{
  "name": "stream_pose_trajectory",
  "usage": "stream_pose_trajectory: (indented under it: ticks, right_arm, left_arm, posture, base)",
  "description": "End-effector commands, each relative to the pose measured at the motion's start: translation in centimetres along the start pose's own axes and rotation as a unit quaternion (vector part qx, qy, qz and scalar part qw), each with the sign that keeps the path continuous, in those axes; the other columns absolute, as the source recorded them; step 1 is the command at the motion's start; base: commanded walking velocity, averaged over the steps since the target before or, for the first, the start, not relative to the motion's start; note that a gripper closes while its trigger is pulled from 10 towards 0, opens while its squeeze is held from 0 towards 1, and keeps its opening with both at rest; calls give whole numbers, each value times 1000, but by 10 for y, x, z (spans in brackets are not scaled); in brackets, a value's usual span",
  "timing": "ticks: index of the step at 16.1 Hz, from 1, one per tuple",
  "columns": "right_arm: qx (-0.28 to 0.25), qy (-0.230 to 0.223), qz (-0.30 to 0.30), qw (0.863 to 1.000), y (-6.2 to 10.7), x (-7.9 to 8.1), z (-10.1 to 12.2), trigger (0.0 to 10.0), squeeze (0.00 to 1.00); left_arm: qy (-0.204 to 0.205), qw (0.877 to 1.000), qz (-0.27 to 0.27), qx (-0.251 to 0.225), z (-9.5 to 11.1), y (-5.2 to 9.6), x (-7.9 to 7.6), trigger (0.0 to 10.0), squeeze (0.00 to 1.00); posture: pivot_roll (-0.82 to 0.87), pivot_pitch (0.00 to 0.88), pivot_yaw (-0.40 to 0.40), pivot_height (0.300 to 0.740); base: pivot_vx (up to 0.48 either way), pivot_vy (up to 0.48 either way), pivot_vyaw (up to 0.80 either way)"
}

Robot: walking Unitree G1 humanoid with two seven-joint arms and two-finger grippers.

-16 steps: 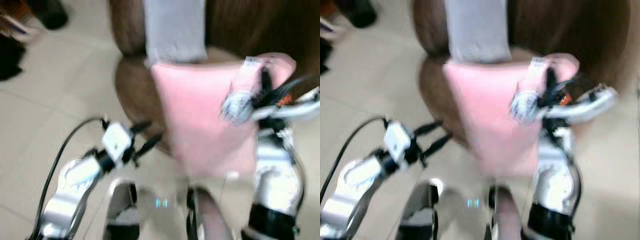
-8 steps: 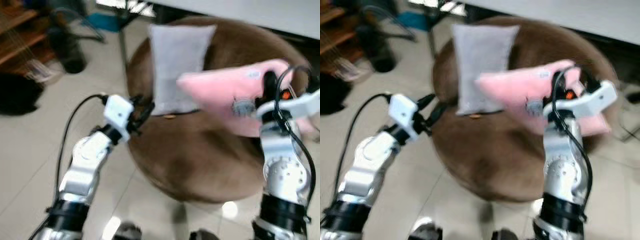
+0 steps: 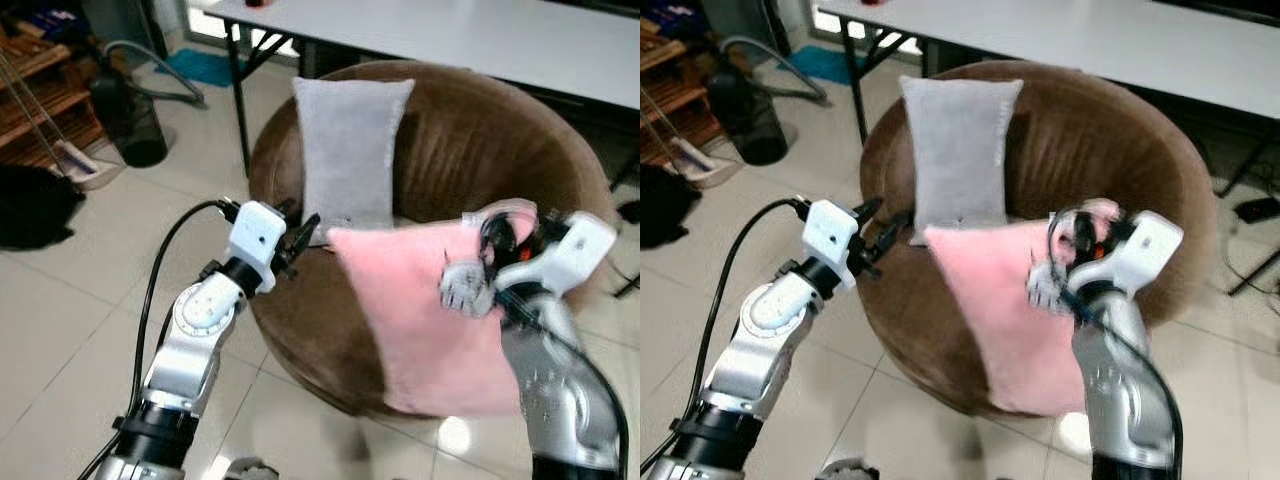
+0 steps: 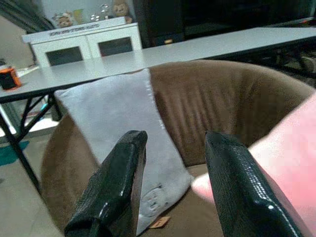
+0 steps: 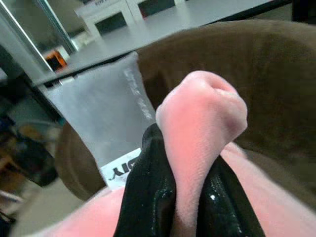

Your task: Move the pillow to the sofa from floor

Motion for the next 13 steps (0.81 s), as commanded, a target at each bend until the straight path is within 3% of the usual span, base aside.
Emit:
stream_pose_trajectory:
  ticks: [1, 3, 7, 13]
  right_arm:
    - [-31, 18, 41, 999, 3, 16, 12, 10000, 0]
    - [-26, 7, 42, 999, 4, 18, 8, 10000, 0]
    - [-40, 12, 36, 998, 1, 18, 12, 10000, 0]
    - [-34, 17, 49, 998, 1, 25, 8, 10000, 0]
  left_arm:
    - [-3, 1000, -1, 5, -4, 2, -3, 10000, 0]
    - [-5, 1000, -5, 8, -5, 2, -5, 10000, 0]
    - [-12, 1000, -11, 8, -5, -1, -3, 10000, 0]
    - [-13, 1000, -19, 11, -6, 2, -3, 10000, 0]
  posture:
    - [40, 20, -44, 740]
    - [40, 22, -41, 740]
    - [47, 22, -34, 740]
    - [56, 24, -36, 740]
  base:
    - [360, 0, 0]
    - [364, 0, 0]
    - [366, 0, -800]
    - [365, 0, 0]
Point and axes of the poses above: a point about 5 cm out from each wrist's last joint towards the gripper, its own y axis pointing back from the gripper into the wrist, its own z axis along the axis of the wrist's last joint, x = y × z, the point moved 2 cm from there along -y, pointing out of the wrist towards the gripper, and after that the axes turned 3 degrees about y, right-handed, at the moved point
